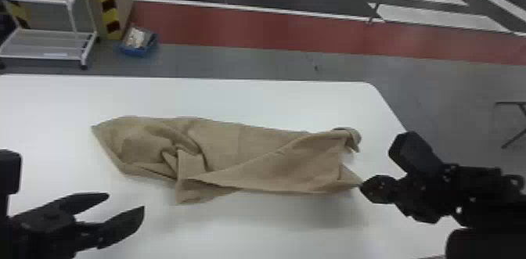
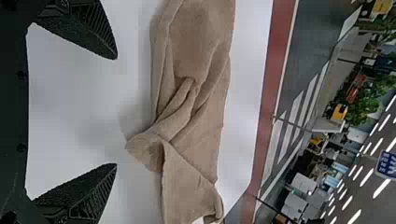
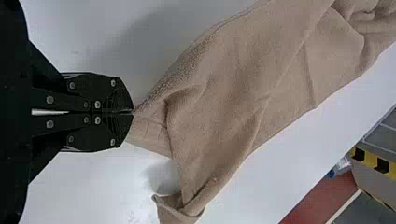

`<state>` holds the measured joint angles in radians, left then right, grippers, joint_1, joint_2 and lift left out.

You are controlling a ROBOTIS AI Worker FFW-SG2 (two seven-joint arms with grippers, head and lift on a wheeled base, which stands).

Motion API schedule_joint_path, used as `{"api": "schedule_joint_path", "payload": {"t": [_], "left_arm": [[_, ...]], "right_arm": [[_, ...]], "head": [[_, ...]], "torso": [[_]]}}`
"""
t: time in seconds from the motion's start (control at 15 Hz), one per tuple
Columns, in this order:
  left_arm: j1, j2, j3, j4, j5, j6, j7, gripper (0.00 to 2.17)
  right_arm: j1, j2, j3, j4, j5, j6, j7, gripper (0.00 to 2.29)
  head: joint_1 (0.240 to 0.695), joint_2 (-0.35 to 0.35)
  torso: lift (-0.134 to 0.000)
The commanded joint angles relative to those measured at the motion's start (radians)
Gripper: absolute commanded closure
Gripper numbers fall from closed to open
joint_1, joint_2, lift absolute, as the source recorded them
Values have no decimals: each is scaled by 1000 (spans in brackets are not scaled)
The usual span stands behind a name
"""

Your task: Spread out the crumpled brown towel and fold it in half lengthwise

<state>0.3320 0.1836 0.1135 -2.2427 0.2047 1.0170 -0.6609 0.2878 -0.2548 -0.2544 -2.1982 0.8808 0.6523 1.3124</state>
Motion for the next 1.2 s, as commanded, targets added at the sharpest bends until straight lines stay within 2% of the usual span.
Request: {"api": "schedule_joint_path", "payload": {"t": [0.0, 0.07, 0.2, 0.33, 0.47, 0.67, 0.87, 1.07, 1.13], "left_arm": [[-2, 11, -64, -8, -1, 16, 7, 70], [-10, 10, -103, -5, -4, 16, 18, 70], [-45, 5, -164, 48, -13, -11, 53, 73], [-70, -3, -206, 114, -13, -100, 95, 76], [-100, -13, -252, 169, -13, -162, 133, 76], [-148, -36, -305, 239, -13, -195, 162, 80], [-172, -44, -325, 298, -13, -275, 191, 117], [-188, -44, -330, 307, -16, -291, 211, 130], [-194, -44, -328, 308, -19, -294, 213, 130]], "right_arm": [[20, -1, -22, -23, -5, 13, 5, 1214], [31, 0, -29, -35, -5, 16, 7, 1214], [37, 0, -42, -48, -8, 25, 15, 1214], [40, 2, -74, -78, -26, 50, 16, 1214], [17, 3, -158, -118, -128, 111, 16, 1214], [16, 3, -183, -160, -138, 129, 16, 1214], [7, 3, -204, -169, -143, 145, 16, 1214], [-82, -14, -324, -161, -166, 169, 15, 1214], [-95, -37, -364, -149, -166, 182, 10, 1214]], "head": [[695, -269], [695, -309], [695, -345], [695, -350], [695, -350], [695, -350], [695, -350], [695, -350], [695, -350]], "torso": [[-124], [-124], [-124], [-124], [-124], [-124], [-124], [-124], [-124]]}}
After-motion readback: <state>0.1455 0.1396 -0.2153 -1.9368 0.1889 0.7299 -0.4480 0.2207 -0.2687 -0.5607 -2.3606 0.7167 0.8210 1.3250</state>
